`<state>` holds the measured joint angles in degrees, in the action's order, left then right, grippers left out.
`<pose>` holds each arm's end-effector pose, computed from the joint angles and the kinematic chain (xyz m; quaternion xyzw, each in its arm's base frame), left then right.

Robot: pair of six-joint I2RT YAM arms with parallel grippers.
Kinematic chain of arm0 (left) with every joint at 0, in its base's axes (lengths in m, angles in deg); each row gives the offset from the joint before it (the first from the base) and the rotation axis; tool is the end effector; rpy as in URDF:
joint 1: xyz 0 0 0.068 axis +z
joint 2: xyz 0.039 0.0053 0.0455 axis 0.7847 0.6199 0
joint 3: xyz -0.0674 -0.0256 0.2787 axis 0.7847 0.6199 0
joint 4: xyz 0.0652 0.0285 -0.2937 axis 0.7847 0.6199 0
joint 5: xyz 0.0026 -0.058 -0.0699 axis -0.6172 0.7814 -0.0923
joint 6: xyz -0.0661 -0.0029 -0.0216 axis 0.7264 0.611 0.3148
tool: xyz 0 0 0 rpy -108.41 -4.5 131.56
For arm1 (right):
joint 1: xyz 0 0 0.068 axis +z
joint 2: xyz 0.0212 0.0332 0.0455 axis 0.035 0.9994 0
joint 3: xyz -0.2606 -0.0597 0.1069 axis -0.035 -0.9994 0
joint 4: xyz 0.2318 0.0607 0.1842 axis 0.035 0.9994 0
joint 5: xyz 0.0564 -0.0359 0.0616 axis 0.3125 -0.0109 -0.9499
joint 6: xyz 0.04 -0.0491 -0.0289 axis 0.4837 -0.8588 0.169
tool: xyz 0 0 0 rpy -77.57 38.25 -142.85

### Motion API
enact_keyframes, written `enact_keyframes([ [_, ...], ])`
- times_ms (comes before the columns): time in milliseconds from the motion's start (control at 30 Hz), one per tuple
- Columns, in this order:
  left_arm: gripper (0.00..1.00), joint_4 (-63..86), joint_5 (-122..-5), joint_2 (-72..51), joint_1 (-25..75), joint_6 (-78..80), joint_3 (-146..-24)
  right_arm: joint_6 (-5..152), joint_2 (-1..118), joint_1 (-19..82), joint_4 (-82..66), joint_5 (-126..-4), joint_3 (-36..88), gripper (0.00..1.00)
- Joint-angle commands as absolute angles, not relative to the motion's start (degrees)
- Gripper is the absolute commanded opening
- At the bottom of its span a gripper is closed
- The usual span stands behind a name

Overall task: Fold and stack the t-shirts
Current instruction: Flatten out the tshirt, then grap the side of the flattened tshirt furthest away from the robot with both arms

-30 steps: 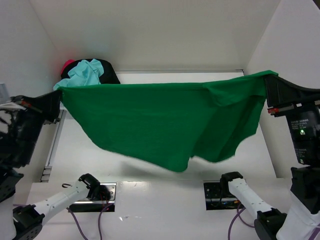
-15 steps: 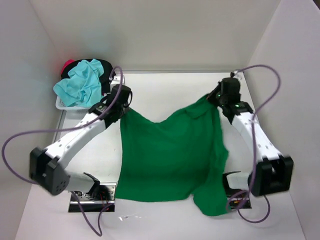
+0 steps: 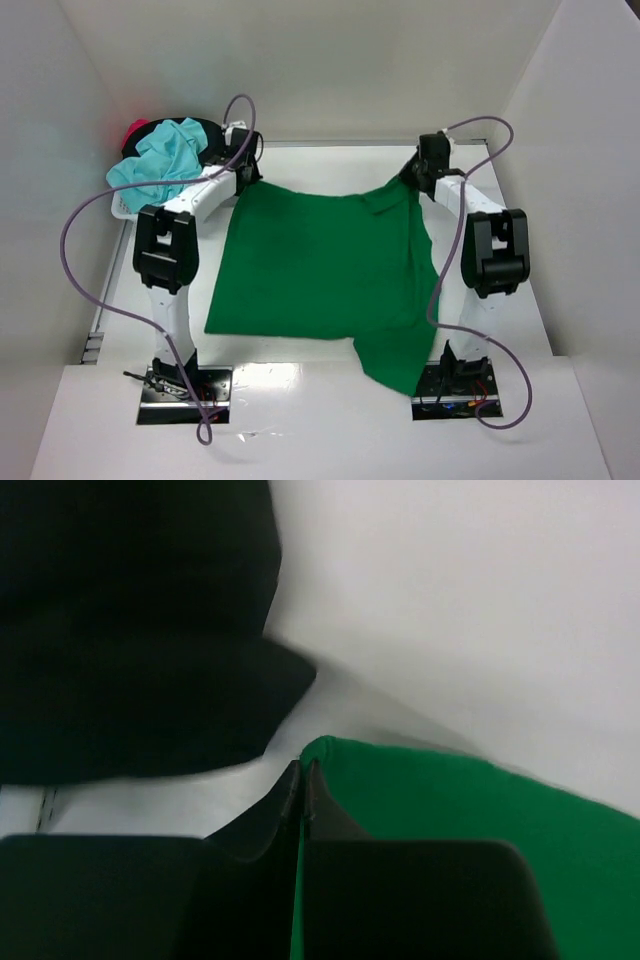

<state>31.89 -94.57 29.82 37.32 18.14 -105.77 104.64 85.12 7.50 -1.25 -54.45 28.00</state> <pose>0.5138 -0.1087 0.2302 -0.1918 0.8735 0.0193 0.4470 0.4853 0.0438 0.2075 0.2621 0.8581 0.1430 0.4177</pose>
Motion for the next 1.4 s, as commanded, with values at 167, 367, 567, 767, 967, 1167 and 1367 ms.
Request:
enact_keyframes([
  [167,0.0,29.4,-91.0,38.8,40.4,15.8,-117.8,102.3,95.3,5.0,-4.1,-53.3,47.0,0.0],
  [367,0.0,29.4,-89.1,43.2,41.0,15.8,-122.2,101.1,102.6,3.3,-1.8,-55.3,54.7,0.02],
  [567,0.0,29.4,-89.1,47.9,41.5,15.3,-127.2,98.7,109.9,3.3,1.4,-56.9,62.0,0.05],
  [767,0.0,29.9,-90.7,50.5,42.6,13.9,-133.0,97.5,111.5,3.3,2.0,-59.7,63.2,0.16],
  [967,0.0,33.9,-91.9,56.1,43.1,11.0,-143.4,97.0,110.8,3.3,2.7,-60.9,63.7,0.52],
  [1167,0.0,37.8,-90.8,60.5,43.1,10.4,-151.4,97.0,108.1,3.3,4.6,-58.7,60.8,0.61],
  [1367,0.0,39.7,-90.8,62.5,43.1,9.9,-154.6,98.9,106.9,3.3,4.6,-56.5,56.4,0.56],
])
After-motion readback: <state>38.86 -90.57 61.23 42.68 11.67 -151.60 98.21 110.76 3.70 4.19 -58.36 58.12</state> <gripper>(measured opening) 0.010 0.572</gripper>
